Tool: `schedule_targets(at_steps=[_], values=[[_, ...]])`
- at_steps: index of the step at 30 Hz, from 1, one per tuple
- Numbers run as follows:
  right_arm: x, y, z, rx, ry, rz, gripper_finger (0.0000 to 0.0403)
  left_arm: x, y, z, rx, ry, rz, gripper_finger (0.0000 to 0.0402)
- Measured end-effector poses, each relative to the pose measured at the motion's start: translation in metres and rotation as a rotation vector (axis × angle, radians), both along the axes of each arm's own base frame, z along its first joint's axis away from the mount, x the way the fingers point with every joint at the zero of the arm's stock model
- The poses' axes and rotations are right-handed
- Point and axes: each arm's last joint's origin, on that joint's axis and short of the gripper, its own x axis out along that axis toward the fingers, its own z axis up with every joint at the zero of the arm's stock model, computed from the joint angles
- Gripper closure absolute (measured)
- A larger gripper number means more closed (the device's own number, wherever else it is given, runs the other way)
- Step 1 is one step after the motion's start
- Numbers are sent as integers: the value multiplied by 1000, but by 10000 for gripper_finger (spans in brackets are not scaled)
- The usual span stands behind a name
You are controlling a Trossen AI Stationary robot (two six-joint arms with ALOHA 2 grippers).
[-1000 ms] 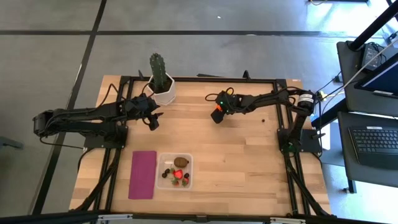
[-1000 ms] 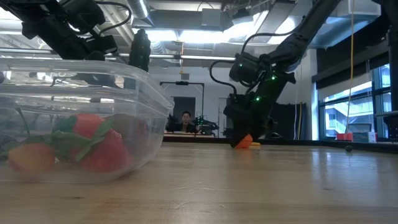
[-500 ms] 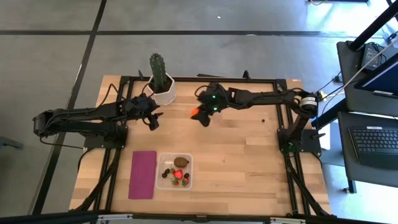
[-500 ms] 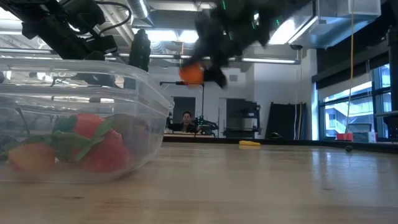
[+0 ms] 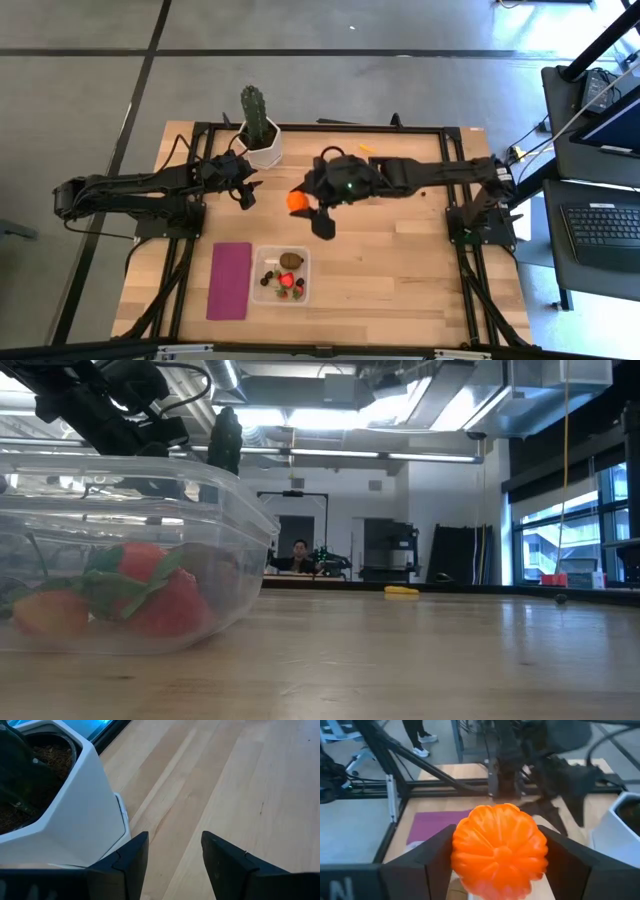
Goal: Pick and placing Produce into tupperware
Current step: Put the pumpkin into the transparent bin, then put the corn into the transparent bin
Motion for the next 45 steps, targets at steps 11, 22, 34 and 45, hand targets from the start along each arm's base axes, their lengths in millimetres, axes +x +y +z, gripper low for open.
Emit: schedule_targets(at_steps=[11, 22, 34, 45], values=[[34, 53, -61, -5, 97, 84, 150, 0, 0, 0, 0, 0, 0, 225], [64, 84, -170, -35, 359, 155, 150, 0, 0, 0, -3, -2, 3, 225], [69, 93, -202, -50, 424, 168, 149, 0, 0, 0, -10, -5, 3, 225], [69, 93, -202, -29, 424, 154, 124, 0, 0, 0, -10, -6, 4, 225]])
